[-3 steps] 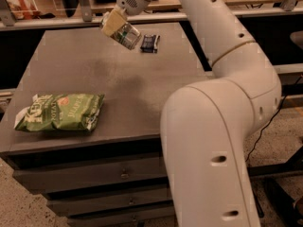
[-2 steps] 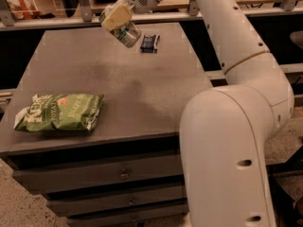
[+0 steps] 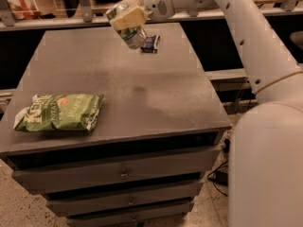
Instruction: Place 7up can upright
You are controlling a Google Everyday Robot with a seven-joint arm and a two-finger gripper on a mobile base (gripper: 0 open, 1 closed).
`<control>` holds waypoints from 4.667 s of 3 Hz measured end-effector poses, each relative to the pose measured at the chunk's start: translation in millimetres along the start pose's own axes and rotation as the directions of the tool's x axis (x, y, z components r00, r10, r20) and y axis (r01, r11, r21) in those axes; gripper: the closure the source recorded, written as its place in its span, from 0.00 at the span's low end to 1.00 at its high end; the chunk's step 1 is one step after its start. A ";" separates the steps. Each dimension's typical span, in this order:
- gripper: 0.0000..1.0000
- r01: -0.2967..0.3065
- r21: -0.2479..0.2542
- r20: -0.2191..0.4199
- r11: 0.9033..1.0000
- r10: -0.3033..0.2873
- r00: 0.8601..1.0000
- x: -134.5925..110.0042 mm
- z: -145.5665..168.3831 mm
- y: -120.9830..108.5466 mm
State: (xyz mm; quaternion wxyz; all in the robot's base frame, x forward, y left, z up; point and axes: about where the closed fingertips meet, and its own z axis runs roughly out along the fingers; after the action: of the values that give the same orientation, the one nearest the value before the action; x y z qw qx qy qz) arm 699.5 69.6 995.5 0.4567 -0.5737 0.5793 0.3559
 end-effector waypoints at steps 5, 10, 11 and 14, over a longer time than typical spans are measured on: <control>1.00 -0.085 0.041 0.353 0.996 0.065 0.934 48.8 -23.9 47.1; 1.00 0.005 -0.022 0.425 1.000 0.005 0.905 80.7 -21.1 38.0; 0.99 0.012 -0.008 0.403 1.000 -0.007 0.915 87.9 -24.1 40.7; 0.30 -0.051 0.011 0.400 0.999 0.043 0.916 106.1 -35.0 48.8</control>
Offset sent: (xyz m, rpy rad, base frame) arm -0.0561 -0.0493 -0.0631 0.2384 0.0491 -0.0953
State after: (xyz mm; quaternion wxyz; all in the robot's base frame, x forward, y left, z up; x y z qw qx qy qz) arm 654.9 5.1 902.1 0.5626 -0.4701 0.4912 0.4704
